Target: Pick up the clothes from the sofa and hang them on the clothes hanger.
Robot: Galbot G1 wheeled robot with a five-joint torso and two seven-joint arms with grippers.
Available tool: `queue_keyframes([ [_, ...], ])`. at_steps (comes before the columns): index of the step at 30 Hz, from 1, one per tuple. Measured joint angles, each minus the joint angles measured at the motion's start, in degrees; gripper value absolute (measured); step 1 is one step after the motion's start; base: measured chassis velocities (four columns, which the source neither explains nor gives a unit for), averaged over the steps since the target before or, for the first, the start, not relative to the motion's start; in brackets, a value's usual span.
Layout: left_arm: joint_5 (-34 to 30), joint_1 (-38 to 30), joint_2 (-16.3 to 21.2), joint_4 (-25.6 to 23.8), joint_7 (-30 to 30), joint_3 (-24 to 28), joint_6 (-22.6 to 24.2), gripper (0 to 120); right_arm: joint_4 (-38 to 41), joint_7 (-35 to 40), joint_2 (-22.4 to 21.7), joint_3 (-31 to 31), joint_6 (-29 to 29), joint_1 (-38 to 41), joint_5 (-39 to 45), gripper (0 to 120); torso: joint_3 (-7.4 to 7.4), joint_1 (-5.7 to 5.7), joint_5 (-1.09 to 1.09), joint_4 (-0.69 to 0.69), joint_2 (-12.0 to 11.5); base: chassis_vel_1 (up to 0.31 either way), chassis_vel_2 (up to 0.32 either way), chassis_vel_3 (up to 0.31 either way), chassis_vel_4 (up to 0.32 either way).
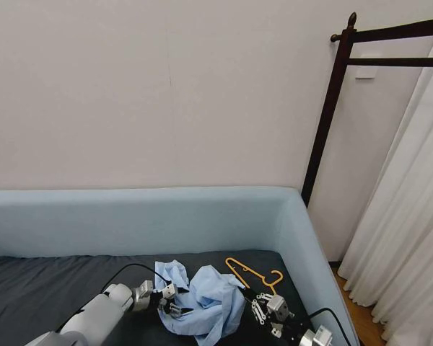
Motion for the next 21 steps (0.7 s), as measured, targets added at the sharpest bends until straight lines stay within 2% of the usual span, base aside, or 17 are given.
queue_keyframes([
  [3, 0.3, 0.2, 0.0, 0.0, 0.3, 0.0, -0.1, 46, 0.1, 0.0, 0.1, 0.0, 0.0, 0.2, 0.1, 0, 0.00, 0.00, 0.00, 0.00, 0.0, 0.000, 0.000, 0.000, 0.000],
  [8, 0.7, 0.8, 0.0, 0.1, 1.2, 0.2, -0.2, 21, 0.0, 0.3, 0.4, -1.0, -0.1, 1.5, 0.6, 0, 0.00, 0.00, 0.00, 0.01, 0.0, 0.000, 0.000, 0.000, 0.000],
  [10, 0.7, 0.8, 0.0, 0.1, 1.2, 0.2, -0.2, 21, 0.0, 0.3, 0.4, -1.0, -0.1, 1.5, 0.6, 0, 0.00, 0.00, 0.00, 0.01, 0.0, 0.000, 0.000, 0.000, 0.000],
  [13, 1.3, 0.8, 0.1, 0.8, 1.4, 0.2, -0.2, 0, 0.1, 0.5, 0.5, -1.2, -0.2, 1.8, 0.9, 0, 0.00, -0.01, 0.00, 0.01, 0.0, 0.000, 0.000, 0.000, 0.000],
  [21, 2.2, 1.2, -0.6, 1.8, -1.6, -1.4, -1.0, 0, 0.4, 0.6, 0.9, -1.0, -0.2, 1.2, 0.9, 0, 0.00, 0.00, 0.00, 0.01, 0.0, 0.000, 0.000, 0.000, 0.000],
])
